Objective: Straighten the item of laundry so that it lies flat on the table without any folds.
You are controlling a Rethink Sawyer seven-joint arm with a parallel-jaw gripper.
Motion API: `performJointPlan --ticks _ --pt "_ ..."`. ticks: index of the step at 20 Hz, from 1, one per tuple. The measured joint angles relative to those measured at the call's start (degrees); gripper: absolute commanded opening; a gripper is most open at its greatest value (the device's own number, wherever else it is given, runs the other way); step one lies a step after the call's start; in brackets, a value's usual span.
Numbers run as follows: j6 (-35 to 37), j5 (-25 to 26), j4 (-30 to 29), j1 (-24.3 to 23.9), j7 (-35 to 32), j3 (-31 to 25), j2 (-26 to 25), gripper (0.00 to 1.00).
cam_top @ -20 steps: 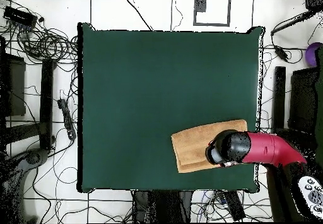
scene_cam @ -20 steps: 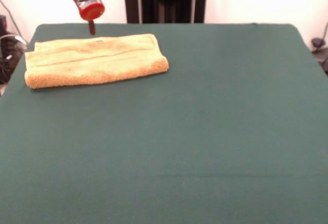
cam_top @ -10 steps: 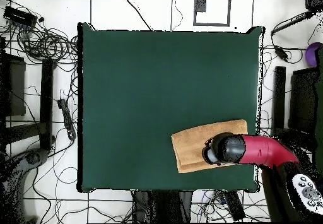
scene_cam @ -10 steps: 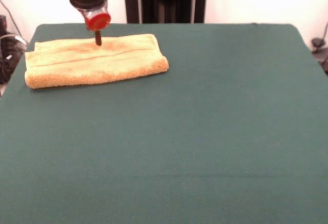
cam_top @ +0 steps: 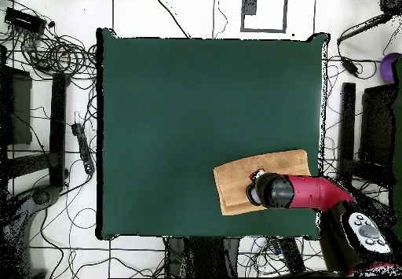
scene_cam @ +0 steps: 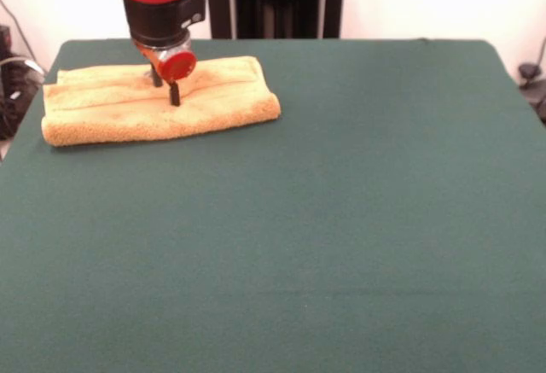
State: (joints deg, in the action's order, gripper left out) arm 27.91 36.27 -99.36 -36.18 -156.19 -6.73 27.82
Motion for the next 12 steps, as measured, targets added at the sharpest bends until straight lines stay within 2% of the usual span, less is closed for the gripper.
performJointPlan --ticks 7,12 --pt "-2.4 -0.5 1.4 6.6 0.0 5.9 -0.9 1.00" --pt "-3.3 -1.1 1.3 7.1 0.0 6.7 -1.0 1.00"
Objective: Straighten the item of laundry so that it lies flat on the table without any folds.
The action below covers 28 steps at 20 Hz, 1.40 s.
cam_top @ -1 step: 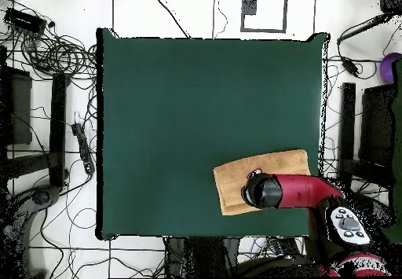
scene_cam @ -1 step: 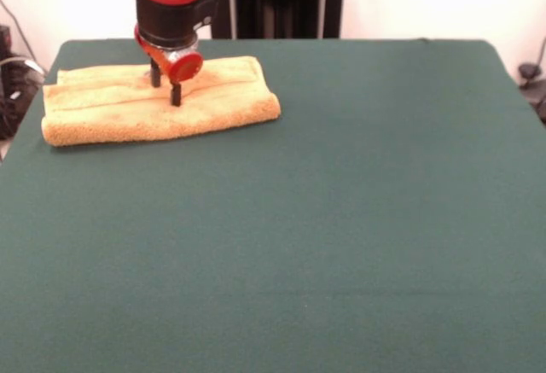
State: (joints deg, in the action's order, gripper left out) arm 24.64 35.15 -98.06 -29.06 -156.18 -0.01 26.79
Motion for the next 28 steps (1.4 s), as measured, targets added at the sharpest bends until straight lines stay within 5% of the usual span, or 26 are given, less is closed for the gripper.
performJointPlan --ticks 14,28 --pt "-0.2 -1.2 -1.6 -2.8 0.0 -1.1 1.0 1.00" --pt "-0.2 -0.5 -2.4 -14.5 0.0 -1.5 2.0 1.00"
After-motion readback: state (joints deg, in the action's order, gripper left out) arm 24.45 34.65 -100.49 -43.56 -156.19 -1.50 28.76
